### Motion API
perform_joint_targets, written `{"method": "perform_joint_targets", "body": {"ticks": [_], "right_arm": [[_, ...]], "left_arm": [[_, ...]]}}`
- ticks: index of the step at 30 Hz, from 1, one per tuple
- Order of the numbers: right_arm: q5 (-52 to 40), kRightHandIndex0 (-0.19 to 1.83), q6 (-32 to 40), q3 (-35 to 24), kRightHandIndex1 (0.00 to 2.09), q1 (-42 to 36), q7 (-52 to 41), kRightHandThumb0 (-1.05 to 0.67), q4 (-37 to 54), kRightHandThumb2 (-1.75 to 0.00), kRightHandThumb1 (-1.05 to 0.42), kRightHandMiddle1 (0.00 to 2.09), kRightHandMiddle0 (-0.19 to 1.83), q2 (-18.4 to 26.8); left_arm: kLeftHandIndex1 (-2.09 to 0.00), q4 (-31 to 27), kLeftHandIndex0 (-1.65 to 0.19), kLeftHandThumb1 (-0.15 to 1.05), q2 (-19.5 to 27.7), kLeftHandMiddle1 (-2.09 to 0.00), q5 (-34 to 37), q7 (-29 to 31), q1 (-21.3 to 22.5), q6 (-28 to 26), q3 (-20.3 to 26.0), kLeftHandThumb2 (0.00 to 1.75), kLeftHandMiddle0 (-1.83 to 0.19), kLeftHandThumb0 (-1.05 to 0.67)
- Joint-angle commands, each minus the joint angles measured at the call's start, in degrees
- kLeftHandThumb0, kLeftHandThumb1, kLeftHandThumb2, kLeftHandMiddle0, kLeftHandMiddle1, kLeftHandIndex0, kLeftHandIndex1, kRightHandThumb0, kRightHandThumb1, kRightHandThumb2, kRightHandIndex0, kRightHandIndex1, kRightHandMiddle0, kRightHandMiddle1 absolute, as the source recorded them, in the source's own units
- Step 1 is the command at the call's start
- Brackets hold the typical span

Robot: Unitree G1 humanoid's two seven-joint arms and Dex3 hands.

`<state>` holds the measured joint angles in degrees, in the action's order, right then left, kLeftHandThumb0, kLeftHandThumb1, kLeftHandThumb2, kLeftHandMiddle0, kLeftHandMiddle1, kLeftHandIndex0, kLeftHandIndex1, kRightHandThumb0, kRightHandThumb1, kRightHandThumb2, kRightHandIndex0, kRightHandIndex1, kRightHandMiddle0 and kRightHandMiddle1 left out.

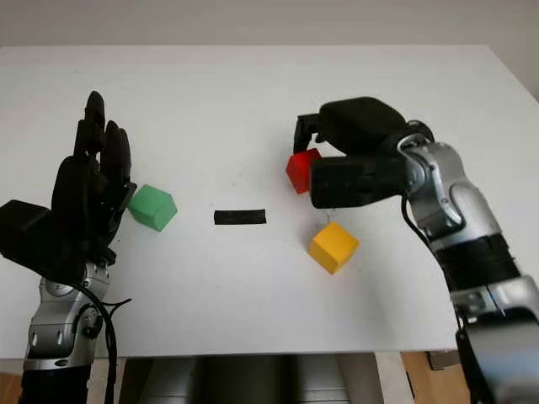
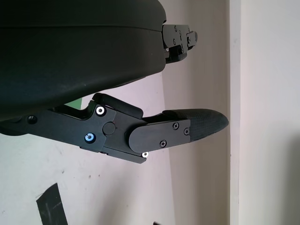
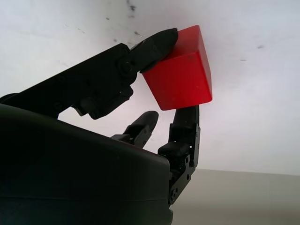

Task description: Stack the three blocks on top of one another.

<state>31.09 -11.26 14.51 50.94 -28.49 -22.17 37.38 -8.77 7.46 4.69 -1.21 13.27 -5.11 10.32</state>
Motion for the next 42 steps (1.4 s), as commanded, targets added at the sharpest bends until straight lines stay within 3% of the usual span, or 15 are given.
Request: {"method": "perform_joint_targets", "body": {"ticks": [1,12,21,33,37,42], "right_arm": [[-1.9,0.59,-2.0,0.0,0.21,3.7,-1.8,-0.36,-2.0,-0.05,-0.87,1.26,0.55,-0.4],[-5.3,0.59,-3.2,3.2,0.15,11.4,-11.1,-0.41,-10.4,-0.05,-0.86,1.34,0.54,-5.2],[-3.5,0.56,-4.2,6.0,0.11,11.7,-11.8,-0.43,-11.0,-0.06,-0.88,1.47,0.48,-6.6],[-3.2,0.53,-7.8,7.2,0.08,11.8,-9.4,-0.44,-14.7,-0.06,-0.9,1.51,0.45,-8.6],[-3.6,0.55,-6.2,6.6,0.09,11.0,-8.4,-0.42,-14.5,-0.06,-0.9,1.51,0.44,-9.7],[-4.2,0.53,1.1,5.8,0.07,8.0,-7.9,-0.43,-10.3,-0.06,-0.91,1.59,0.41,-11.1]], "left_arm": [[-0.05,-0.8,0.09,1.05,-0.5,-0.05,-0.1,-0.2,-0.3,0.1,-0.3,0.53,0.14,-0.66],[-0.05,0.1,0.08,1.05,-1.2,-0.05,-0.4,-0.8,-0.1,1.2,-0.9,0.52,0.13,-0.68],[-0.06,0.4,0.08,1.05,-1.6,-0.05,-1.0,-1.6,0.7,0.9,-1.4,0.52,0.13,-0.69],[-0.05,0.8,0.08,1.05,-1.7,-0.06,-1.2,-1.6,0.8,1.6,-1.2,0.52,0.13,-0.69],[-0.06,0.9,0.07,1.05,-1.9,-0.06,-1.1,-1.8,1.0,1.7,-1.2,0.51,0.12,-0.69],[-0.06,1.2,0.07,1.05,-2.0,-0.05,-1.4,-2.1,1.1,2.0,-1.5,0.51,0.12,-0.69]]}}
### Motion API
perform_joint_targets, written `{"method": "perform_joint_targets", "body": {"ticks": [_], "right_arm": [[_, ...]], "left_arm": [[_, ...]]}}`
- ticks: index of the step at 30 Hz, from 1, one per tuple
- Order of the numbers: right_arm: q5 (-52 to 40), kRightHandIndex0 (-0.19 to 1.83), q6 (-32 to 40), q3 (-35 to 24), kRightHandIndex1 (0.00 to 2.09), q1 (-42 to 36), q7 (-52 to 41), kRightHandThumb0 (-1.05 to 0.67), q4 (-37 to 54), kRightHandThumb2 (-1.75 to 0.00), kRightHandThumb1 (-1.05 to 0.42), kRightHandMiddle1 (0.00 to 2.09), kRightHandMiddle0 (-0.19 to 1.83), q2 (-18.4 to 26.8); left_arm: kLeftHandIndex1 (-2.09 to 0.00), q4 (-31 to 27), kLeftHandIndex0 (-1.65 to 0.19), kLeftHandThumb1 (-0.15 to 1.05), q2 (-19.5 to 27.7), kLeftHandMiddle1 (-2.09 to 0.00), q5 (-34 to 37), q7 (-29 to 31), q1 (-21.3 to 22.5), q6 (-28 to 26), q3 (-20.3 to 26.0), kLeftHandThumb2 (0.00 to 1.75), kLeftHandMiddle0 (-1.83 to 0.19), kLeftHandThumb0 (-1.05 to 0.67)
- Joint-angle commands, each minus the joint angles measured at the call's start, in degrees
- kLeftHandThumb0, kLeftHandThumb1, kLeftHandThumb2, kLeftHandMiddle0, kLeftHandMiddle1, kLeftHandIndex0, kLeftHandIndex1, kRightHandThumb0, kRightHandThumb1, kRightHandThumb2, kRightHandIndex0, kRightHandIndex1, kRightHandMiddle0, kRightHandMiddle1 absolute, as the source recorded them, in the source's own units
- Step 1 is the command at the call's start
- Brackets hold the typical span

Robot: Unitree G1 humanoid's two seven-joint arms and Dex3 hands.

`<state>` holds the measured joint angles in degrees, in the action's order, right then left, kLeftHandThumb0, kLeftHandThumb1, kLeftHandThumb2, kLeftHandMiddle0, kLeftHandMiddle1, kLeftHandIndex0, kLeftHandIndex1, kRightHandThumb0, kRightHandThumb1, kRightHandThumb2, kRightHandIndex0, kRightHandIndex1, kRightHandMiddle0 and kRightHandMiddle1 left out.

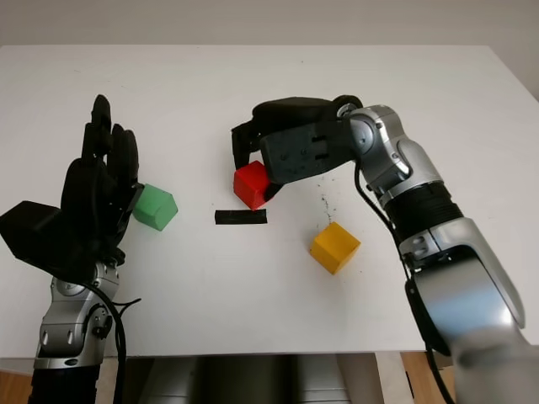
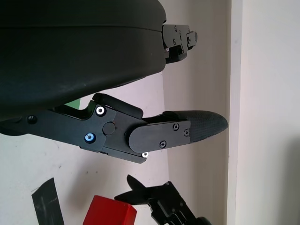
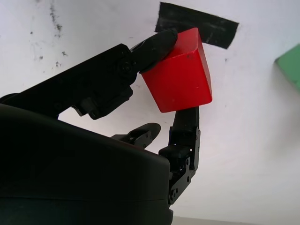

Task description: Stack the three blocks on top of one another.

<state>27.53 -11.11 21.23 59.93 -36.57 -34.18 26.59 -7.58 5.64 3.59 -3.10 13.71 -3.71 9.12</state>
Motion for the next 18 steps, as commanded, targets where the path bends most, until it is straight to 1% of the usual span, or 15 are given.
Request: {"method": "perform_joint_targets", "body": {"ticks": [1,4,9,15,18], "right_arm": [[-1.3,0.53,1.3,-1.1,0.08,-1.7,-0.1,-0.43,2.5,-0.06,-0.92,1.63,0.4,-0.3],[-3.1,0.52,2.2,-1.7,0.07,-3.5,-1.3,-0.43,4.8,-0.06,-0.93,1.69,0.38,0.1],[-3.9,0.52,2.6,-1.7,0.07,-4.2,-2.3,-0.43,5.1,-0.05,-0.92,1.71,0.37,0.4],[-0.6,0.53,7.6,-0.5,0.07,-4.9,-1.1,-0.47,7.4,-0.05,-0.93,1.76,0.4,-0.2],[-0.4,0.52,9.7,-0.4,0.07,-5.8,-1.6,-0.45,8.9,-0.06,-0.93,1.76,0.39,-0.5]], "left_arm": [[-0.06,0.0,0.07,1.05,-0.3,-0.05,-0.3,-0.2,0.7,0.5,-0.3,0.51,0.13,-0.68],[-0.06,0.2,0.07,1.05,-0.8,-0.05,-0.1,-0.5,0.8,0.9,-0.3,0.5,0.12,-0.67],[-0.05,0.6,0.07,1.05,-1.1,-0.05,-0.3,-0.7,0.8,0.9,-0.5,0.5,0.13,-0.68],[-0.06,0.6,0.06,1.05,-1.3,-0.06,-0.6,-1.3,0.9,1.1,-0.6,0.48,0.11,-0.68],[-0.06,0.6,0.06,1.05,-1.4,-0.06,-0.8,-1.6,0.9,1.1,-0.7,0.49,0.11,-0.67]]}}
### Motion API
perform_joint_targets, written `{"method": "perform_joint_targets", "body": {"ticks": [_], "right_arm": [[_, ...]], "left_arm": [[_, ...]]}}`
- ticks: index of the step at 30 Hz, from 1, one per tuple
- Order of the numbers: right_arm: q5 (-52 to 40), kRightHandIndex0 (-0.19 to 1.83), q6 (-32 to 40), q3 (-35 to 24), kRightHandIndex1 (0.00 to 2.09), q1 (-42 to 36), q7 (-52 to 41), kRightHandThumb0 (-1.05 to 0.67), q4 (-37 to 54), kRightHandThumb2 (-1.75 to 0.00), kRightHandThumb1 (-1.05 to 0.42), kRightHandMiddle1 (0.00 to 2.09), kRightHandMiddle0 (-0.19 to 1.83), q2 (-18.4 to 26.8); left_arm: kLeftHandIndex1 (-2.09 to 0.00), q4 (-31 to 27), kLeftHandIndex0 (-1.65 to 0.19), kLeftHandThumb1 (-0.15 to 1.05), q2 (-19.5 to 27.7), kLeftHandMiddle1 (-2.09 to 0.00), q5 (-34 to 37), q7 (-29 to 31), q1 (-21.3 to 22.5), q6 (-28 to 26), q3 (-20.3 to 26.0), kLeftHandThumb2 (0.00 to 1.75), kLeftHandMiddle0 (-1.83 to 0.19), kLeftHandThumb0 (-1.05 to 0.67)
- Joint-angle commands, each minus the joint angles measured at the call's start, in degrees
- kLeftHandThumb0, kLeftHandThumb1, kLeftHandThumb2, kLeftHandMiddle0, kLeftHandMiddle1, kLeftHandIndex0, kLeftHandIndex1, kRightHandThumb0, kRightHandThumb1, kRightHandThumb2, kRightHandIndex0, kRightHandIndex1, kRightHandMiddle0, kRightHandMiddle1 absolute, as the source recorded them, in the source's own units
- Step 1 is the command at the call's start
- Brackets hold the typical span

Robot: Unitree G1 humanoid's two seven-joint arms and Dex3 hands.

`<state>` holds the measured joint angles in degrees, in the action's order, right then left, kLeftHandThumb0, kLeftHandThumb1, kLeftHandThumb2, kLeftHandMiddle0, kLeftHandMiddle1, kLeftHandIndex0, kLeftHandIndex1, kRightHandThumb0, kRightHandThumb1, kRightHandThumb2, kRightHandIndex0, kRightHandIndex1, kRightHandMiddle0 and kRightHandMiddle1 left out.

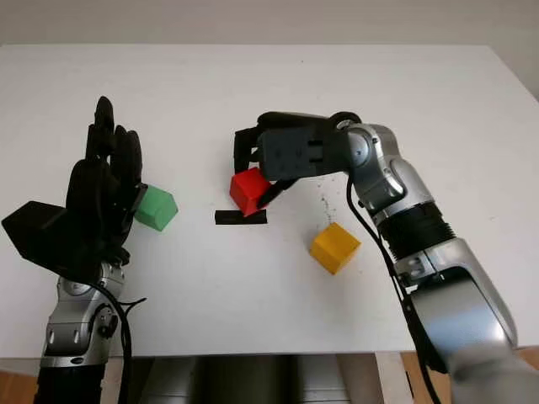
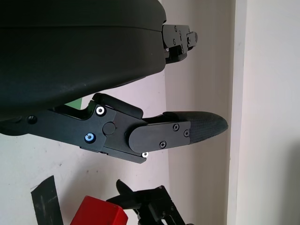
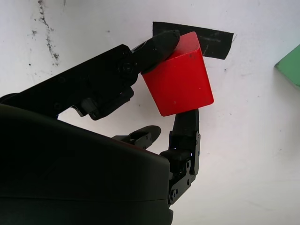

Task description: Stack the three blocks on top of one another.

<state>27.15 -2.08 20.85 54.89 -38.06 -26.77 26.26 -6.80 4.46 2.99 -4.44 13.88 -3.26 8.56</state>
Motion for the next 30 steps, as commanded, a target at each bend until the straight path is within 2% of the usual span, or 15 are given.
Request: {"method": "perform_joint_targets", "body": {"ticks": [1,7,17,30], "right_arm": [[0.1,0.51,1.3,0.0,0.07,-1.2,-0.1,-0.44,2.3,-0.06,-0.93,1.76,0.38,-0.2],[1.2,0.5,2.8,0.7,0.06,-3.4,0.7,-0.41,5.0,-0.06,-0.94,1.73,0.34,-0.3],[1.6,0.45,5.8,1.4,0.03,-2.5,-0.3,-0.41,4.2,-0.05,-0.94,1.69,0.33,-1.8],[1.5,0.45,1.8,2.4,0.04,-1.4,1.1,-0.42,-0.2,-0.06,-0.96,1.72,0.3,-2.9]], "left_arm": [[-0.06,-0.2,0.06,1.05,-0.3,-0.06,-0.2,-0.2,0.7,0.6,-0.2,0.5,0.11,-0.67],[-0.05,-0.1,0.06,1.05,-0.4,-0.05,-0.6,-0.3,0.7,0.9,-0.6,0.51,0.11,-0.67],[-0.06,-0.2,0.05,1.05,-0.5,-0.06,-0.8,-0.7,0.4,0.8,-0.5,0.51,0.1,-0.67],[-0.05,-0.5,0.07,1.05,-0.5,-0.05,-1.6,-1.0,0.1,0.4,-0.9,0.52,0.12,-0.66]]}}
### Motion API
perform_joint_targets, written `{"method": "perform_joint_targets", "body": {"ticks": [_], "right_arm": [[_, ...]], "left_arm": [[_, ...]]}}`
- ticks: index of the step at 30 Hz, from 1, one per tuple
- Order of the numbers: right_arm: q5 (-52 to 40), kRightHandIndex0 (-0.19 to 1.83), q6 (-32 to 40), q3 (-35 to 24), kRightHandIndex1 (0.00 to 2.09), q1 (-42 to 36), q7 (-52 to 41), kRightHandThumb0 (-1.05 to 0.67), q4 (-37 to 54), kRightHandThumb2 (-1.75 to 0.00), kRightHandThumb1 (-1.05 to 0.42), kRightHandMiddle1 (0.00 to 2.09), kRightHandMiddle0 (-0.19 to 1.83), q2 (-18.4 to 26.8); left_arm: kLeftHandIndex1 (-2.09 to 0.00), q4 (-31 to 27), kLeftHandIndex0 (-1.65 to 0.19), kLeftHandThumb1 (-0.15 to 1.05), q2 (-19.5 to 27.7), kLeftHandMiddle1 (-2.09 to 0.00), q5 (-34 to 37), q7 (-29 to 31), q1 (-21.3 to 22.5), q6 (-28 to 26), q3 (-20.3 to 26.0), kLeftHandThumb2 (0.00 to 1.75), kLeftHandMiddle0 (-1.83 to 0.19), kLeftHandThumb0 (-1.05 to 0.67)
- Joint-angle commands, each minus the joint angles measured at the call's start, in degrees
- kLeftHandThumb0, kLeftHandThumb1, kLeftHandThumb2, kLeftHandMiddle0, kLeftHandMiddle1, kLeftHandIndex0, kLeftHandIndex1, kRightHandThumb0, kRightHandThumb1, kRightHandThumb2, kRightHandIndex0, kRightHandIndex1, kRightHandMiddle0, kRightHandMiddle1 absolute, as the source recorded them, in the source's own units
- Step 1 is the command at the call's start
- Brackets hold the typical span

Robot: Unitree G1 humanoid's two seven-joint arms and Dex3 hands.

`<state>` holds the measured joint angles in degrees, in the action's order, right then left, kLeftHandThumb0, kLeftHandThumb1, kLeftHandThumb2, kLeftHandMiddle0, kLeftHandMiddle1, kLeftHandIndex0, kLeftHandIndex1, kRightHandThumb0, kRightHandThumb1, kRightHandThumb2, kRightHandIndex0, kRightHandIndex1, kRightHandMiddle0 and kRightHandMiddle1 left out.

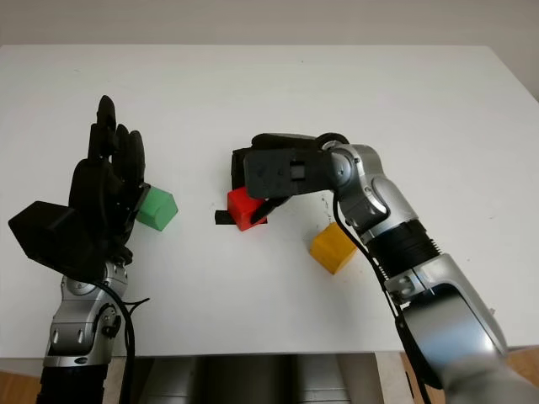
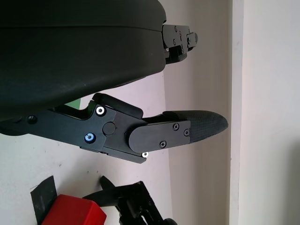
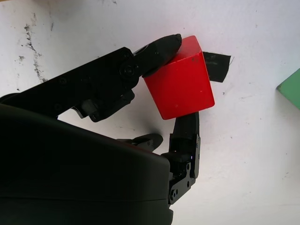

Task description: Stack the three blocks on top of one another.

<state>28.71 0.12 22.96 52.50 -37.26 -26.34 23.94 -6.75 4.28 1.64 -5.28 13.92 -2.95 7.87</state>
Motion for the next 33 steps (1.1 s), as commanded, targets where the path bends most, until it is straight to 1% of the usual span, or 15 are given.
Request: {"method": "perform_joint_targets", "body": {"ticks": [1,7,11,21,25,30,32,33], "right_arm": [[0.2,0.45,-0.8,0.4,0.04,1.2,0.5,-0.42,-1.1,-0.05,-0.96,1.72,0.3,-0.6],[0.6,0.45,-2.0,0.8,0.04,1.4,1.4,-0.42,-2.0,-0.05,-0.96,1.73,0.3,-1.0],[0.4,0.47,-4.2,0.5,0.05,1.3,2.7,-0.42,-2.9,-0.05,-0.95,1.73,0.32,-1.1],[0.5,0.46,-5.0,1.0,0.05,1.3,3.1,-0.43,-3.2,-0.06,-0.96,1.72,0.32,-1.4],[0.3,0.46,-4.5,1.0,0.04,1.4,2.2,-0.44,-2.7,-0.06,-0.97,1.72,0.31,-1.5],[0.4,0.46,-5.7,0.9,0.04,0.8,3.1,-0.45,-2.8,-0.06,-0.97,1.73,0.31,-1.4],[0.8,0.45,-7.7,1.1,0.04,0.5,4.4,-0.48,-3.3,-0.06,-0.98,1.72,0.28,-1.0],[0.9,0.45,-9.1,1.3,0.04,0.5,5.0,-0.51,-3.7,-0.06,-0.98,1.66,0.21,-0.7]], "left_arm": [[-0.06,-0.4,0.06,1.05,-0.3,-0.05,-0.3,-0.3,0.1,0.2,-0.1,0.52,0.11,-0.67],[-0.05,-0.4,0.07,1.05,0.0,-0.05,-0.7,0.0,-0.3,0.5,-0.4,0.54,0.12,-0.67],[-0.05,-0.4,0.07,1.05,-0.4,-0.05,-0.2,0.2,-0.5,0.5,-0.2,0.54,0.11,-0.66],[-0.05,-0.5,0.07,1.05,-0.8,-0.05,0.9,0.1,-0.9,0.4,0.1,0.5,0.11,-0.68],[-0.05,-0.5,0.07,1.05,-0.8,-0.05,0.5,0.0,-0.7,0.2,0.0,0.5,0.12,-0.69],[-0.05,-0.5,0.08,1.05,-0.7,-0.05,0.3,0.3,-0.9,0.4,-0.1,0.53,0.13,-0.67],[-0.05,-0.5,0.08,1.05,-0.7,-0.05,0.6,0.4,-0.9,0.4,0.1,0.52,0.12,-0.67],[-0.05,-0.6,0.08,1.05,-0.6,-0.05,0.6,0.4,-0.9,0.3,0.1,0.52,0.12,-0.67]]}}
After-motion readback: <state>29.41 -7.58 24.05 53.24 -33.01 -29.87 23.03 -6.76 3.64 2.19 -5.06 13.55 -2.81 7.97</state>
